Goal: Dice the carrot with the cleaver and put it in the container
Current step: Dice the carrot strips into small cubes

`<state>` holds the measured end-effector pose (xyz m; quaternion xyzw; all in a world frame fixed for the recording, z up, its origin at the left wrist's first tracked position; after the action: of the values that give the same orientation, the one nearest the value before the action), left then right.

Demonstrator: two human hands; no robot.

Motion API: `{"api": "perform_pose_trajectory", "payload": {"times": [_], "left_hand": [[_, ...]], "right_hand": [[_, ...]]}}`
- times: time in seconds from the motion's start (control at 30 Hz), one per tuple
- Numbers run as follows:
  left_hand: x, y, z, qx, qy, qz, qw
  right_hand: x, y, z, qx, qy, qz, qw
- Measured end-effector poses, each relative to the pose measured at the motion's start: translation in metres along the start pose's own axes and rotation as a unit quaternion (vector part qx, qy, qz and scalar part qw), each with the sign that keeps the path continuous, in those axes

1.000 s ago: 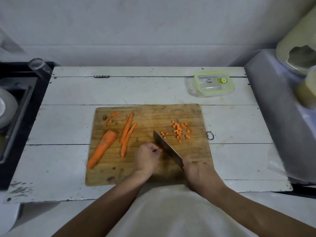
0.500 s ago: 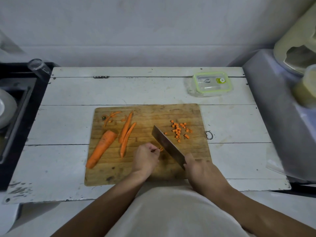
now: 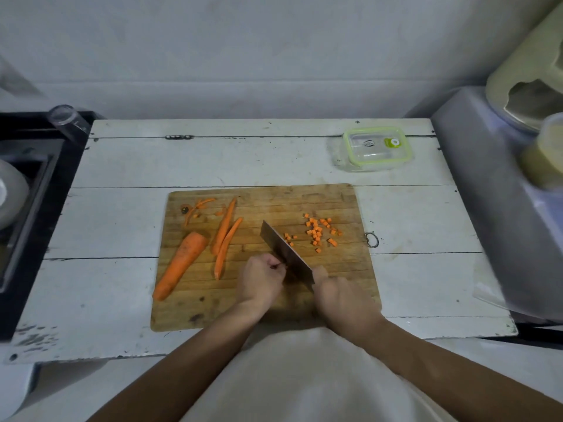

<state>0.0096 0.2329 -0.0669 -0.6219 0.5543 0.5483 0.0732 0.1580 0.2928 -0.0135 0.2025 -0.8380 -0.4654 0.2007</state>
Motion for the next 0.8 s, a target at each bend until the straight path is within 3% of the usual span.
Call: {"api": "perform_pose_trajectory", "payload": {"times": [0.2,0.47,0.67,0.8], "left_hand": [[0.006,0.006,-0.005,0.028,0.01,-0.056,0.998],[0.043,0.05,-0.008,-0.071,0.066,-0.149,0.984],[0.041,0.048,-0.01,-0.067,0.073,-0.159,0.982],[0.038,0.045,-0.011,-0.054,0.08,-0.159,0.983]], "right_hand": [[-0.009,0.028,0.001,-0.036,-0.016,0.059,0.997],[-0.011,-0.003,-0.02,0.027,0.081,-0.046,0.995],[-0.039,0.03,0.014,-0.082,0.055,-0.13,0.987],[-0.057,0.056,0.038,-0.11,0.023,-0.099,0.989]]}}
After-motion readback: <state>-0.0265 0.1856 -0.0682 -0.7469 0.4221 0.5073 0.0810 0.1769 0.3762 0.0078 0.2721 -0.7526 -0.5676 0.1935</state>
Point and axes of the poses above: each hand's wrist, its own z-axis towards the middle knuckle, its own y-axis out of the back of the hand, x = y × z, the point moved 10 cm from there along z, towards the middle knuckle, and after that the axes turned 9 degrees about -y, right-handed, at the moved point
